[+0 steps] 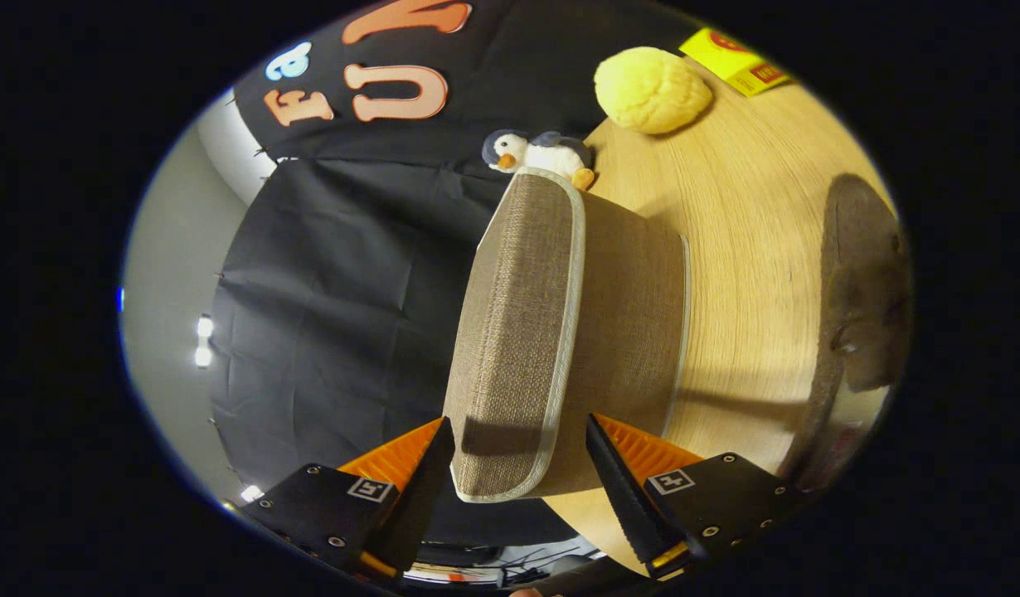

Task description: Open the storage box then place both shoes into the box .Put the left shoe in first, then the right shoe, with the right side of both shoes facing outward in a uniform manner.

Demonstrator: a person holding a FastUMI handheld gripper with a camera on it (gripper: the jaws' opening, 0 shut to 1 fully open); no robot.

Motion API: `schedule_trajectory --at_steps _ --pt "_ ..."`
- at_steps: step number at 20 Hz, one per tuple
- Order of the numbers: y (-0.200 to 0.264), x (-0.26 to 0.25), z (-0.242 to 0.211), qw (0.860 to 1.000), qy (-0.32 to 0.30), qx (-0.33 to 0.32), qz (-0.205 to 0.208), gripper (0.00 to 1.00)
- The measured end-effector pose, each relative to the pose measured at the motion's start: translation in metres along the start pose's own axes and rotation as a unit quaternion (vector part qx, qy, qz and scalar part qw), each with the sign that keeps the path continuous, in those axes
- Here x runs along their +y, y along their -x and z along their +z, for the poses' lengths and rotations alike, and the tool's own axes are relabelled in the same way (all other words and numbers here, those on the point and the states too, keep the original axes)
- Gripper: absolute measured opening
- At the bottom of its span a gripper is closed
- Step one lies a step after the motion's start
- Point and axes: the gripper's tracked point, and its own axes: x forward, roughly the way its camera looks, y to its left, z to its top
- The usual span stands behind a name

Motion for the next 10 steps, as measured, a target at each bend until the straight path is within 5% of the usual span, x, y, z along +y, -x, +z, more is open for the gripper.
schedule_trajectory --at_steps 10 --pt "0.015 0.028 0.01 0.993 -0.059 -0.041 0.096 0.83"
